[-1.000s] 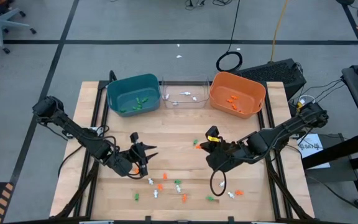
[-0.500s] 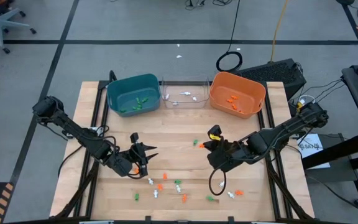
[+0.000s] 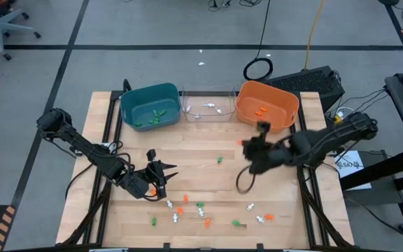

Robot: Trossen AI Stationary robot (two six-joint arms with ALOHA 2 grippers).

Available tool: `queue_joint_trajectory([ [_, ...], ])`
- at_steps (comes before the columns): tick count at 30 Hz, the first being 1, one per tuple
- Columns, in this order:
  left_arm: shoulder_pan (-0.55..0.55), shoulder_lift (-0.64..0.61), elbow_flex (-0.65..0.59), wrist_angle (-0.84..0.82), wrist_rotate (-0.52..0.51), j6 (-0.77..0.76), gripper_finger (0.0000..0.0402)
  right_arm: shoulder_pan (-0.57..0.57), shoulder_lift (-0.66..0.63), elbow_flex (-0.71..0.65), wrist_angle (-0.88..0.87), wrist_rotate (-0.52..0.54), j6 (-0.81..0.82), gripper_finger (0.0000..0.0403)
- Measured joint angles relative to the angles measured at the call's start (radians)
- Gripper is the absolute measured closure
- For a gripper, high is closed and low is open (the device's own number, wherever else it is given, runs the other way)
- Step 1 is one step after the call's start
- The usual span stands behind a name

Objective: Sort Halloween decoration
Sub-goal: Put the orange skeleton toy into the orange bin

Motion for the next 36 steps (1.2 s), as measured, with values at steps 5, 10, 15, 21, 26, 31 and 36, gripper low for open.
queue_joint_trajectory([
  [5, 0.000, 0.000, 0.000, 0.022, 0.000, -0.002, 0.0284, -0.132, -0.113, 0.000, -0.009, -0.066, -0.029, 0.0399],
  [10, 0.000, 0.000, 0.000, 0.021, 0.000, -0.002, 0.0284, -0.300, -0.198, 0.000, -0.008, -0.134, -0.064, 0.0399],
  [15, 0.000, 0.000, 0.000, 0.021, 0.000, -0.002, 0.0284, -0.469, -0.235, -0.001, -0.001, -0.242, -0.125, 0.0399],
  [21, 0.000, 0.000, 0.000, 0.020, 0.000, -0.001, 0.0284, -0.623, -0.243, -0.092, 0.031, -0.321, -0.174, 0.0399],
  [26, 0.000, 0.000, 0.000, 0.018, 0.000, 0.001, 0.0284, -0.735, -0.283, -0.245, 0.188, -0.414, -0.237, 0.0399],
  [31, 0.000, 0.000, 0.000, 0.018, 0.006, 0.001, 0.0284, -0.832, -0.349, -0.399, 0.355, -0.473, -0.265, 0.0399],
  [36, 0.000, 0.000, 0.000, 0.018, 0.021, 0.001, 0.0284, -0.898, -0.383, -0.554, 0.466, -0.473, -0.240, 0.0399],
])
